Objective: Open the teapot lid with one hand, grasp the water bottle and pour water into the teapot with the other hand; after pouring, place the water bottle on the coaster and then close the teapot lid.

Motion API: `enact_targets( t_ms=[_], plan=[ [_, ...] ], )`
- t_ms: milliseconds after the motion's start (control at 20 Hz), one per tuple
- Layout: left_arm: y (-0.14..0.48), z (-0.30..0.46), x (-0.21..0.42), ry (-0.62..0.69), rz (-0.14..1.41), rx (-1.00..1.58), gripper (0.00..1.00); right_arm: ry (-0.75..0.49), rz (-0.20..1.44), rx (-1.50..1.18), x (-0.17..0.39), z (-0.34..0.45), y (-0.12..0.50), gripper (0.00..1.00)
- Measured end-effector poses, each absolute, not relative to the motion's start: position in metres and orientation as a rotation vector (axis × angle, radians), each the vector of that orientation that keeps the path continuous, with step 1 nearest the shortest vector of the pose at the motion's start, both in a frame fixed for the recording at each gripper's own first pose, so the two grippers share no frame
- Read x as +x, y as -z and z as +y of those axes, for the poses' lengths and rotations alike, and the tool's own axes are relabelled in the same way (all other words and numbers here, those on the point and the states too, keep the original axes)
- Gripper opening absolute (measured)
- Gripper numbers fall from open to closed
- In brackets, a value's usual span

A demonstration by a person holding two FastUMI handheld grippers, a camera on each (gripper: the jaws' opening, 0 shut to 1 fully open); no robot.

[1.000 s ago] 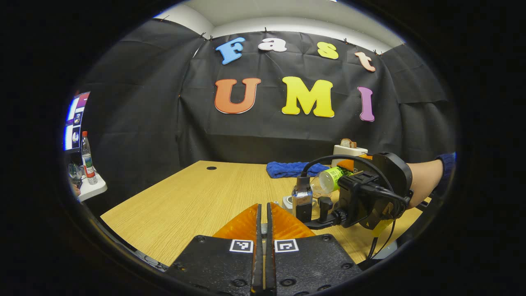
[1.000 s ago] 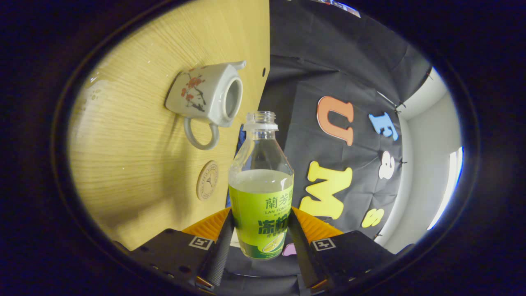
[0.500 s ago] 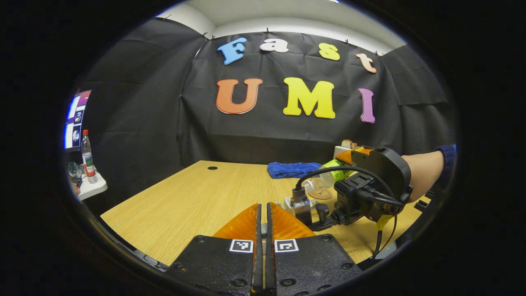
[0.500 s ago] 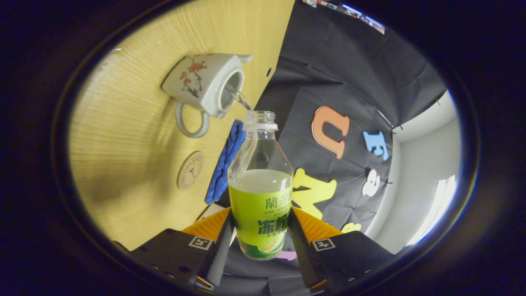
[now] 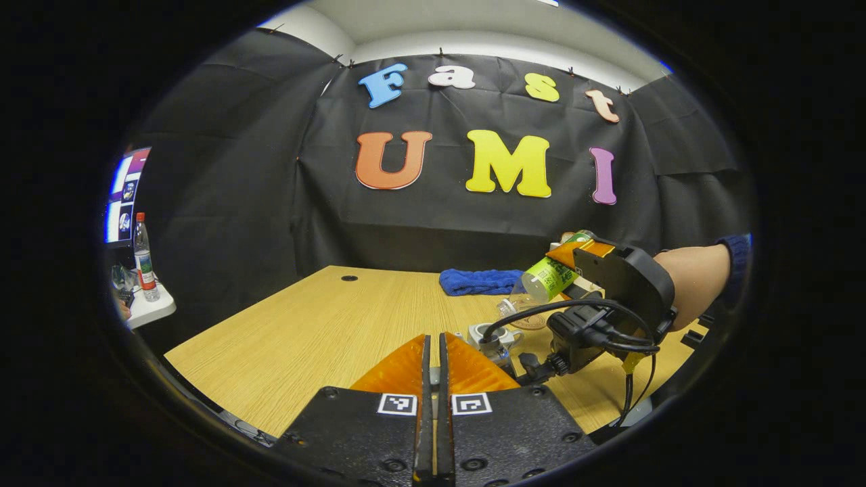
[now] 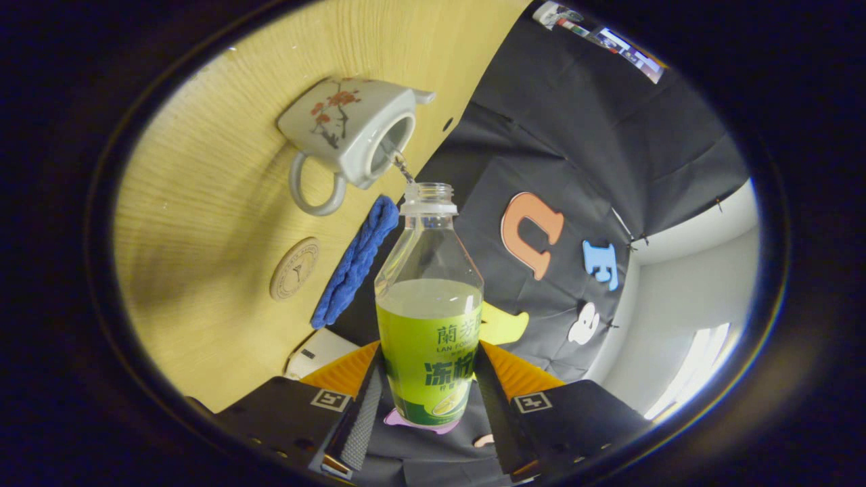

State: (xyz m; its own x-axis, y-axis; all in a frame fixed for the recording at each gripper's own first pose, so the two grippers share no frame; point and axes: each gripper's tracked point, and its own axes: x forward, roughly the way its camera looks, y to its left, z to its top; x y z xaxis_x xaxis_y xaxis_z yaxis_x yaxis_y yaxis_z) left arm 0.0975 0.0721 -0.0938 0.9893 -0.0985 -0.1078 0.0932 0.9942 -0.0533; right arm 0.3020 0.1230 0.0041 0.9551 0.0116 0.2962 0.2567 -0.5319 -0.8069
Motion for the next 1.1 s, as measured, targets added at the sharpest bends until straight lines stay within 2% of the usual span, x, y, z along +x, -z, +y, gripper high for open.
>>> enact_targets(
  t_ms=[400,1100],
  plan=[
    [0.094,0.070,0.095,0.101,0.115,-0.043,0.05,0.357,-0.311,-2.207,0.292,0.142,-0.019,0.72],
    [0.095,0.068,0.095,0.089,0.121,-0.034,0.05,0.382,-0.366,-2.300,0.287,0.149,-0.025,0.72]
  ],
)
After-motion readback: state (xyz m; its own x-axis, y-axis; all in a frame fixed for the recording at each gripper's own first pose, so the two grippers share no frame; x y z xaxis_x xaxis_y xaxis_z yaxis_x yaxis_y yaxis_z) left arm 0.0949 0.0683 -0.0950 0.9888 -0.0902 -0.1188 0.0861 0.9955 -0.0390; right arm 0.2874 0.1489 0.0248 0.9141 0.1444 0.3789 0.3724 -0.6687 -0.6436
